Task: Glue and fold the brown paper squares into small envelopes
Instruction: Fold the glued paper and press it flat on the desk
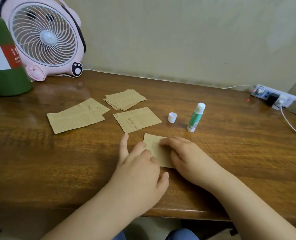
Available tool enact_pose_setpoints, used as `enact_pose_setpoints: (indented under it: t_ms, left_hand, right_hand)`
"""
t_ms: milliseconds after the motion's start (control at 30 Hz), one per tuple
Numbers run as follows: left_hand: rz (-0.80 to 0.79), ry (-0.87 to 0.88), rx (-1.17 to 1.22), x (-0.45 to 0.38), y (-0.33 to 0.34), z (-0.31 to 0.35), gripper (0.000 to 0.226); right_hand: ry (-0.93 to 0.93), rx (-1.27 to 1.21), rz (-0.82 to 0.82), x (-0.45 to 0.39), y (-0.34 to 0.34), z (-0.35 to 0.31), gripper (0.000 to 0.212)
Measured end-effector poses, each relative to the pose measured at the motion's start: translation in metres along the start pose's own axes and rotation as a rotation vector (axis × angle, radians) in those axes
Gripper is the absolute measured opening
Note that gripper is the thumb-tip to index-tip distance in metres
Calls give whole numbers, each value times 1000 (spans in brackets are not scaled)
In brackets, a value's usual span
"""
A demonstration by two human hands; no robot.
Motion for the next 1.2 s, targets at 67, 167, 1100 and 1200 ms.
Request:
enact_pose_setpoints:
  t_ms: [67, 167, 1100, 1200]
  left_hand:
    - [31, 53, 105, 0, -1, -5, 57]
    - [92, 66, 172, -9, -1, -19, 53]
    - [293, -45, 40, -10, 43, -44, 54]
    - [300, -30, 26, -9, 44, -44, 55]
  right_hand:
    - [-37, -24, -7, -5, 1, 2, 44]
    - [-88, -30, -11, -9, 2, 5, 43]
    - [-15, 39, 64, -18, 19, -18, 44]
    - [99, 131, 139, -11, 4, 7, 44]
Point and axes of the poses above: each hand's wrist, its own x-axis away from the middle knuckle, its own y-axis out of the palm, z = x × y, the point moved 1 cm from there along -x, towards the middle knuckle, and after that the axes turned 15 degrees about z, right-handed, at the moved point
